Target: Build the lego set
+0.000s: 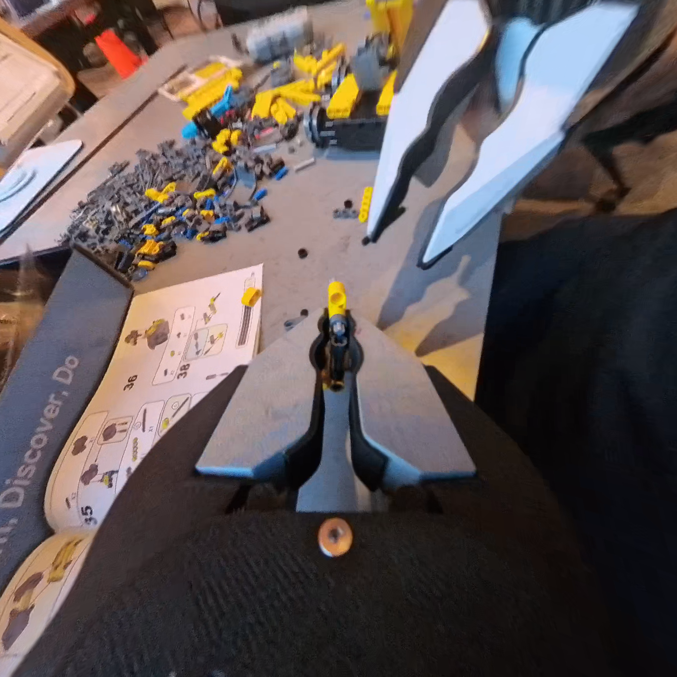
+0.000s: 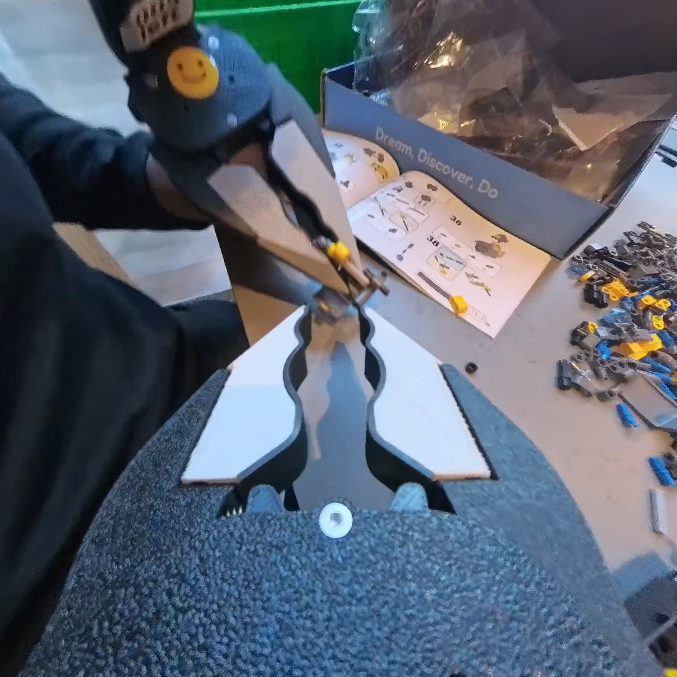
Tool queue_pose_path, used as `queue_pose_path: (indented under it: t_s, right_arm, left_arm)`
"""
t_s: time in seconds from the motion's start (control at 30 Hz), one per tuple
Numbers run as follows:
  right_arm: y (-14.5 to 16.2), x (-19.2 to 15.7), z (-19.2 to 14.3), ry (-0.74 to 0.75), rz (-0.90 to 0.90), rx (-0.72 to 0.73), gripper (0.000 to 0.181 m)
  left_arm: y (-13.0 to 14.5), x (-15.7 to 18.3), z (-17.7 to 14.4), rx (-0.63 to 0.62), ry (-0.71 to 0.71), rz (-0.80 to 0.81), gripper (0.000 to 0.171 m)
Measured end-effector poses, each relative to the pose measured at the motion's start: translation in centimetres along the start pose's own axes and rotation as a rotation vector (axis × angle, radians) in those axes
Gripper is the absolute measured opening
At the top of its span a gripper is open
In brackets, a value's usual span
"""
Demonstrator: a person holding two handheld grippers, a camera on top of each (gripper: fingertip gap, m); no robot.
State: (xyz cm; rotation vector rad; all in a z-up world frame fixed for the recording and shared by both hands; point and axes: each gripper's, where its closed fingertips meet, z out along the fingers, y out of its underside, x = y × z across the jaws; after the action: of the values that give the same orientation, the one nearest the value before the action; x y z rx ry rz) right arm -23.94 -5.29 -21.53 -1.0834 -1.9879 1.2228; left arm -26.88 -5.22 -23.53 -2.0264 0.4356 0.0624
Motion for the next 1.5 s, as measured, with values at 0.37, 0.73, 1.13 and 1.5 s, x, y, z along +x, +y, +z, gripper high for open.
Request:
queue_pose_path:
  t_s: [0.37,0.73,1.13,1.5]
  right_arm:
    - [1.8,-0.1,3.0,0.016,0.191,-0.085,0.027]
    - [4.3,0.9,1.8,0.116,0.072,-0.195,0.029]
    - [4.4,-0.2,2.0,0.097,0.051,-0.175,0.028]
    - [4.2,0.5,1.0,0.128,0.050,-0.139,0.026]
  left_arm:
    - [2.4,1.1,1.7,-0.218,-0.149,0.240,0.017]
    - [0.6,0.0,-1.8,-0.150,-0.049,0.136,0.051]
    - [3.1,-0.8,2.2,-0.315,0.088,-0.171,0.024]
    - [4.2,-0.9,0.3,-0.275,-0.227,-0.466,0.027]
